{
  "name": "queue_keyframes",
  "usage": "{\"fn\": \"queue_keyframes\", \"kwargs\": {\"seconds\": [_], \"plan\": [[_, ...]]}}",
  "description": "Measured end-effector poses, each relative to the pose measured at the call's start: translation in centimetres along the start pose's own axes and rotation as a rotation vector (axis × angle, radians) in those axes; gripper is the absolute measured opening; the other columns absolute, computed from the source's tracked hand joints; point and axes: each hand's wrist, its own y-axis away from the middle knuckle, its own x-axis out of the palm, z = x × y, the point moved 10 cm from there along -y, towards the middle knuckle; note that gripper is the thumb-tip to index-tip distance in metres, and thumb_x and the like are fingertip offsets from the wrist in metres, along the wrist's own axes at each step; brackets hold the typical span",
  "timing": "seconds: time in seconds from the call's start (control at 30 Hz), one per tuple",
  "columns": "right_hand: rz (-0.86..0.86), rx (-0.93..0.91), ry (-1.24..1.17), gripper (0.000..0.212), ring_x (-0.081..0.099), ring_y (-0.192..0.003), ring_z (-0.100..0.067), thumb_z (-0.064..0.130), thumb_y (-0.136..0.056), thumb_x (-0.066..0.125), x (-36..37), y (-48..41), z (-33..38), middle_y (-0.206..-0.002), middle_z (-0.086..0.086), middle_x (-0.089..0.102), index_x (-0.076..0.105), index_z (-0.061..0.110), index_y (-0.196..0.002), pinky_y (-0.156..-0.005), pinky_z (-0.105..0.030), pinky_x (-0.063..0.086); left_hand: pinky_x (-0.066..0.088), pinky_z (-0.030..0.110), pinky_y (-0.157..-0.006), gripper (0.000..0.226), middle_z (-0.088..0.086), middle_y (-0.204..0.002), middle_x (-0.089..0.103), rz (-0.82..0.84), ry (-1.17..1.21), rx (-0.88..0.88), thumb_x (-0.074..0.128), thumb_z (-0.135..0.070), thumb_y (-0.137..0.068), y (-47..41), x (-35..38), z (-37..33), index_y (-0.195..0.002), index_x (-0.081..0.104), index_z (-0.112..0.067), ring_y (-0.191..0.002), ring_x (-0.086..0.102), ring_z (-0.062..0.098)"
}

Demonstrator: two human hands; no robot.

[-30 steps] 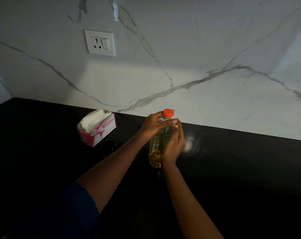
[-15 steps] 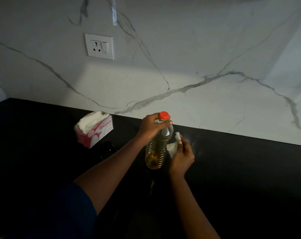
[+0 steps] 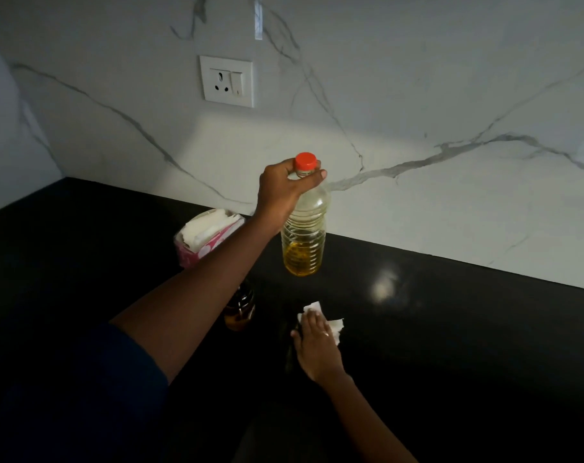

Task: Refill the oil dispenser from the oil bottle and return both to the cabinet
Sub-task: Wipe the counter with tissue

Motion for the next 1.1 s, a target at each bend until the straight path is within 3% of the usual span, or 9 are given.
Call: {"fn": "queue_keyframes", "kwargs": {"seconds": [0.1, 0.23, 0.3, 0.4, 0.57, 0.77, 0.9, 1.0, 1.1], "plan": [[0.043, -0.063, -0.053, 0.060, -0.002, -0.144, -0.014, 0.044, -0.099, 0.026, -0.3, 0.2, -2.3, -0.157, -0.002, 0.005, 0.011, 0.012, -0.148, -0.115, -0.030, 0.001, 0.045, 0.022, -0.088, 0.025, -0.006, -0.096, 0.070, -0.064, 0.005, -0.012, 0.074, -0.024, -0.077, -1.5, -2.5, 0.5, -0.101, 0.072, -0.016, -0.097, 0.063, 0.010], [-0.095, 0.185, 0.045, 0.090, 0.011, -0.144, -0.024, 0.072, -0.084, 0.002, -3.8, -1.7, -12.2, -0.156, -0.009, 0.015, 0.020, 0.010, -0.147, -0.115, -0.039, 0.015, 0.045, 0.013, -0.083, 0.025, -0.005, -0.097, 0.069, -0.141, 0.028, -0.033, 0.072, -0.020, -0.078, -3.2, -5.8, 0.9, -0.102, 0.071, -0.013, -0.089, 0.062, 0.002], [-0.052, 0.348, 0.066, 0.073, 0.004, -0.145, -0.025, 0.059, -0.094, 0.015, -4.8, -3.1, -15.9, -0.157, -0.009, 0.006, 0.010, 0.010, -0.149, -0.115, -0.044, 0.012, 0.046, 0.020, -0.089, 0.026, -0.003, -0.100, 0.069, -0.158, 0.029, -0.024, 0.072, -0.020, -0.079, -3.7, -7.0, 1.0, -0.103, 0.070, -0.012, -0.095, 0.063, 0.008], [-0.021, 0.404, -0.024, 0.067, -0.003, -0.144, -0.028, 0.048, -0.098, 0.019, -5.6, -6.1, -15.6, -0.157, -0.013, 0.001, 0.005, 0.006, -0.148, -0.116, -0.047, 0.006, 0.045, 0.028, -0.093, 0.026, -0.001, -0.103, 0.069, -0.185, 0.013, -0.020, 0.071, -0.021, -0.080, -4.2, -8.3, 1.3, -0.104, 0.070, -0.011, -0.103, 0.062, 0.015], [0.060, 0.200, -0.055, 0.060, -0.001, -0.145, -0.027, 0.039, -0.100, 0.022, -3.3, -13.6, -6.9, -0.157, -0.014, 0.002, 0.009, 0.005, -0.148, -0.115, -0.047, 0.008, 0.046, 0.034, -0.097, 0.027, 0.001, -0.104, 0.070, -0.224, 0.002, -0.007, 0.070, -0.023, -0.081, -5.0, -10.1, 1.0, -0.106, 0.069, -0.011, -0.103, 0.062, 0.016], [0.252, -0.329, 0.003, 0.050, 0.000, -0.144, -0.028, 0.022, -0.101, 0.031, -0.2, -13.9, 9.2, -0.157, -0.012, 0.006, 0.017, 0.011, -0.148, -0.116, -0.047, 0.010, 0.047, 0.034, -0.096, 0.030, 0.003, -0.103, 0.070, -0.232, -0.018, -0.010, 0.071, -0.026, -0.080, -5.6, -9.8, 0.8, -0.106, 0.070, -0.011, -0.102, 0.062, 0.017], [0.409, -0.444, -0.017, 0.049, 0.000, -0.145, -0.020, 0.017, -0.102, 0.027, 0.4, -11.1, 9.8, -0.157, -0.006, 0.005, 0.011, 0.011, -0.148, -0.116, -0.037, 0.004, 0.047, 0.033, -0.095, 0.030, 0.001, -0.102, 0.070, -0.214, -0.028, -0.021, 0.071, -0.025, -0.080, -5.9, -8.8, 1.2, -0.106, 0.070, -0.011, -0.102, 0.062, 0.016], [0.279, -0.258, -0.201, 0.046, 0.016, -0.143, -0.020, 0.022, -0.103, 0.026, -1.5, -10.3, 3.7, -0.156, -0.002, 0.014, 0.018, 0.016, -0.148, -0.114, -0.035, 0.015, 0.047, 0.030, -0.093, 0.030, 0.000, -0.102, 0.069, -0.197, -0.019, -0.040, 0.070, -0.025, -0.081, -5.9, -7.9, 2.0, -0.107, 0.069, -0.011, -0.102, 0.062, 0.016], [0.028, 0.037, -0.133, 0.048, 0.014, -0.144, -0.022, 0.017, -0.101, 0.025, -3.8, -9.7, -7.3, -0.156, -0.009, 0.011, 0.015, 0.008, -0.148, -0.115, -0.032, 0.011, 0.045, 0.027, -0.090, 0.029, -0.001, -0.101, 0.069, -0.186, -0.029, -0.068, 0.070, -0.027, -0.081, -5.9, -7.1, 2.9, -0.106, 0.069, -0.012, -0.101, 0.061, 0.015]]}}
